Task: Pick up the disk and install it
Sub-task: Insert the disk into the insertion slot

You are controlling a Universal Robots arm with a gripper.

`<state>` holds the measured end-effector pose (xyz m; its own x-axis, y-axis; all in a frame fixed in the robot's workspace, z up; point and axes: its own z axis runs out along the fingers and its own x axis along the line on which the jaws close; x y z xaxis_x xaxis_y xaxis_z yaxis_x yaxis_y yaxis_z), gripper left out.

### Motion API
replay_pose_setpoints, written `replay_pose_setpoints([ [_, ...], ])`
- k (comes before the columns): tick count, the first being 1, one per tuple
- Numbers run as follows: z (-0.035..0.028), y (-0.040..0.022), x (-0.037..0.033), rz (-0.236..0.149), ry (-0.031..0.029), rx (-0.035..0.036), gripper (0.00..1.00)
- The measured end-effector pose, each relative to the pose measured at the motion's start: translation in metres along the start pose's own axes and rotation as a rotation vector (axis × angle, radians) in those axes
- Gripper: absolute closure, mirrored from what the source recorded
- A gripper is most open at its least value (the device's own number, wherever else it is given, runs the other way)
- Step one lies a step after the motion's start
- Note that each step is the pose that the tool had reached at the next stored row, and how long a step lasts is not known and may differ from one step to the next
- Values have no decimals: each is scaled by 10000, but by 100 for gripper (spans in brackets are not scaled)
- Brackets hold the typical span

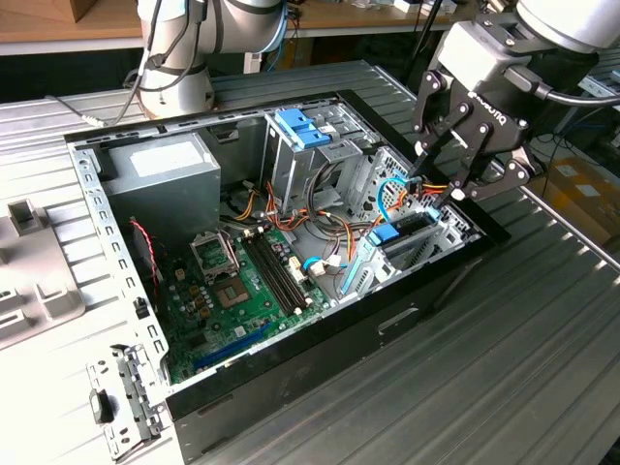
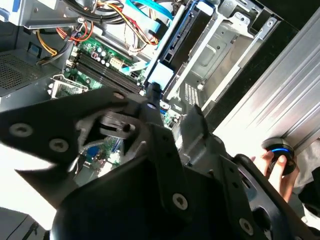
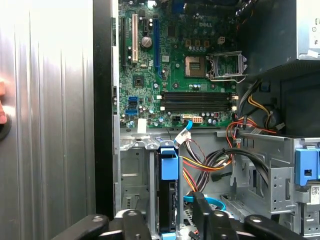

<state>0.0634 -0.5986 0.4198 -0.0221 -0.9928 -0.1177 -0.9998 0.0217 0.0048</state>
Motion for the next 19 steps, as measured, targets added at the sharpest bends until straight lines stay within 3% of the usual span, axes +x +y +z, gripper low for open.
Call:
replay_pose_setpoints([
  [1,0,0,0,0,0,0,64],
  [5,1,0,0,0,0,0,88],
  [14,3,-1,0,-1,0,0,89],
  [19,8,-67,-1,0,-1,0,89],
])
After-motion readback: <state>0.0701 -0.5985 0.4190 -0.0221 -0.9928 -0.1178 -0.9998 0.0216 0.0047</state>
